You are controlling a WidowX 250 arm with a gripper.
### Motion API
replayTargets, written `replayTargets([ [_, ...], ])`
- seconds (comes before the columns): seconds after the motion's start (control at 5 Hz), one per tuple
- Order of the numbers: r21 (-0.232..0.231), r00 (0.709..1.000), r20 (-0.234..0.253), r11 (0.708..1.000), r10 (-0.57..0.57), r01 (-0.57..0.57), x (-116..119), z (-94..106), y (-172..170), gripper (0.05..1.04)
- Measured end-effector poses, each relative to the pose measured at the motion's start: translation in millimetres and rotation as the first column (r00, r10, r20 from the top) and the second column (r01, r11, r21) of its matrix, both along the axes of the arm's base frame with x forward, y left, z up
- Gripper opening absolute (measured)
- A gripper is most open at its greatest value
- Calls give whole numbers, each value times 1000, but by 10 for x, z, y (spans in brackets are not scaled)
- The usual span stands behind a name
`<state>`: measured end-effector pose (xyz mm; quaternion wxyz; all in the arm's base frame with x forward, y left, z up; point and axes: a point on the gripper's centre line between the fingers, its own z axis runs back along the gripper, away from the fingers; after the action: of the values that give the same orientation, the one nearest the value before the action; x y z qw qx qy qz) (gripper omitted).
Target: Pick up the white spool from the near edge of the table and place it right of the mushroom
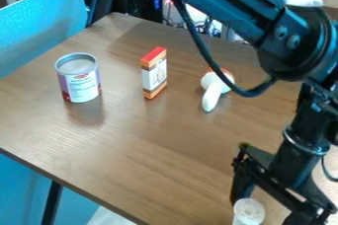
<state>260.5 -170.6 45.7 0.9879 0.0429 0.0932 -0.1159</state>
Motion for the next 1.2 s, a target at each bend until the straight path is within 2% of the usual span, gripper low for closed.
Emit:
replayTargets([
  [0.4, 11, 998, -54, 999, 40, -39, -40, -39, 96, 988],
  [0.6, -1, 997, -73, 999, 37, -37, -55, -39, 99, 902],
  [0.8, -14, 995, -98, 999, 33, -35, -106, -59, 94, 634],
  [1.2, -27, 995, -92, 999, 34, -36, -41, -30, 133, 596],
])
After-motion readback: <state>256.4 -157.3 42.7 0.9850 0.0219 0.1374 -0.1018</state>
